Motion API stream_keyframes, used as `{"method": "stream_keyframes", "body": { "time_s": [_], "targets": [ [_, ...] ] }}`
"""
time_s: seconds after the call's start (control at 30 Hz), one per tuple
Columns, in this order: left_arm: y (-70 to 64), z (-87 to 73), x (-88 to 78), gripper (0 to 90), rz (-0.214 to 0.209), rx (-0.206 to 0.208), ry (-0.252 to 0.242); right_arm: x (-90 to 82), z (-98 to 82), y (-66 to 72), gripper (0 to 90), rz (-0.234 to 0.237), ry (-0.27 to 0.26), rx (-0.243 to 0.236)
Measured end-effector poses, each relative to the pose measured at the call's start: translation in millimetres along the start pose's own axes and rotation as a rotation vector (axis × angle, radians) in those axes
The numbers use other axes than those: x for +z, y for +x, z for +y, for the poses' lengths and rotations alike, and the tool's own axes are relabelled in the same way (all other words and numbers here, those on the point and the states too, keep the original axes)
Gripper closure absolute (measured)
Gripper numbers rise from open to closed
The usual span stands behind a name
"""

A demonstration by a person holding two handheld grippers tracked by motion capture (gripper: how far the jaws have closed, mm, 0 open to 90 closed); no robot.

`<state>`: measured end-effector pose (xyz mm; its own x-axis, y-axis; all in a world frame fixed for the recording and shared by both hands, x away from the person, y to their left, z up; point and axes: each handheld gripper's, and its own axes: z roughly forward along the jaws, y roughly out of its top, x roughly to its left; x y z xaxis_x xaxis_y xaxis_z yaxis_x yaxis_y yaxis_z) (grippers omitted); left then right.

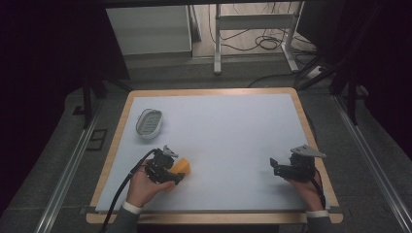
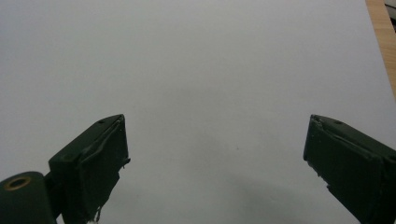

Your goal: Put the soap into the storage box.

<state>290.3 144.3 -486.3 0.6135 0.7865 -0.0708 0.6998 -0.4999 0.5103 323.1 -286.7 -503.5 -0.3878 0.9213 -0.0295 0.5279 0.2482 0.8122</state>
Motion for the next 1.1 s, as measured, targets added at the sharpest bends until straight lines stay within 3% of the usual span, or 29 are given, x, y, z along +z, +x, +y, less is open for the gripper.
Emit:
{"method": "stream_keyframes", "body": {
  "time_s": [0.37,0.63,1.1],
  "targets": [
    [-1.4,-4.5,8.4,59.3,-0.001,-0.001,0.039,1.3,-0.6,1.0,6.5,-0.002,0.007,-0.006],
    [-3.2,-6.5,8.4,60.8,0.028,0.006,0.007,1.7,-0.9,0.6,6.5,-0.006,0.01,-0.005],
    [5.0,-7.3,0.8,60.9,-0.023,0.002,0.008,0.9,-0.9,-0.7,6.5,-0.012,0.009,0.001]
  ]
}}
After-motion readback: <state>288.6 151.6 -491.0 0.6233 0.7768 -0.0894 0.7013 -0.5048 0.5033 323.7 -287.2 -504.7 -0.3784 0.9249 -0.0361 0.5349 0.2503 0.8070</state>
